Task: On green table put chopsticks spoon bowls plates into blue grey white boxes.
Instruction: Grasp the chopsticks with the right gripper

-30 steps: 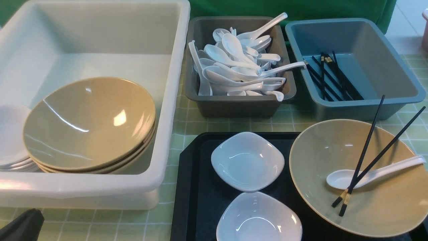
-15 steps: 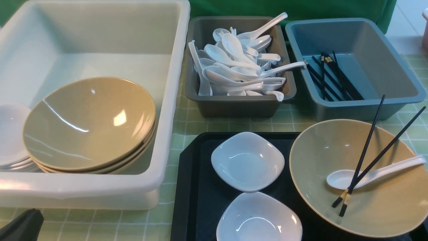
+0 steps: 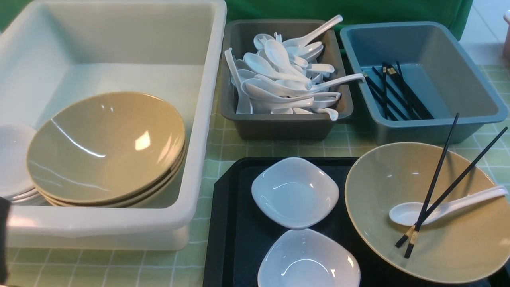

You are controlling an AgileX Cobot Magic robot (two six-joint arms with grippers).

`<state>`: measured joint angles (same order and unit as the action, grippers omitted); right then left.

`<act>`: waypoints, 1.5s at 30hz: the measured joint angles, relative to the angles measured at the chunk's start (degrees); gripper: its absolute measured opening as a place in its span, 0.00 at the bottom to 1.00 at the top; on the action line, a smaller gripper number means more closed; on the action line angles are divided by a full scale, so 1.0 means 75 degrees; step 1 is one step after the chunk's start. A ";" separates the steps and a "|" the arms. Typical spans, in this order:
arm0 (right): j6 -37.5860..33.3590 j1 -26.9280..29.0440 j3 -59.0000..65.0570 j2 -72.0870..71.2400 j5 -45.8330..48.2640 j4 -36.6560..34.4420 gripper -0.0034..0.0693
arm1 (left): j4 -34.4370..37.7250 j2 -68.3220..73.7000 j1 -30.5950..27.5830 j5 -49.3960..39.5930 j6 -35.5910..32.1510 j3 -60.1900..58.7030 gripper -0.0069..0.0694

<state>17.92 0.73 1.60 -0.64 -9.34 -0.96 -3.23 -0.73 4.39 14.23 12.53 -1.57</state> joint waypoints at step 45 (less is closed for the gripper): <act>-0.1269 -0.1879 -0.7657 0.9034 0.7639 -0.0026 0.37 | 0.3820 0.6872 0.2266 -0.6274 -0.2704 0.6394 0.09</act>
<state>8.40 -13.36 -55.83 67.11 47.95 -1.16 25.42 50.81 21.39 -32.82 -7.75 46.39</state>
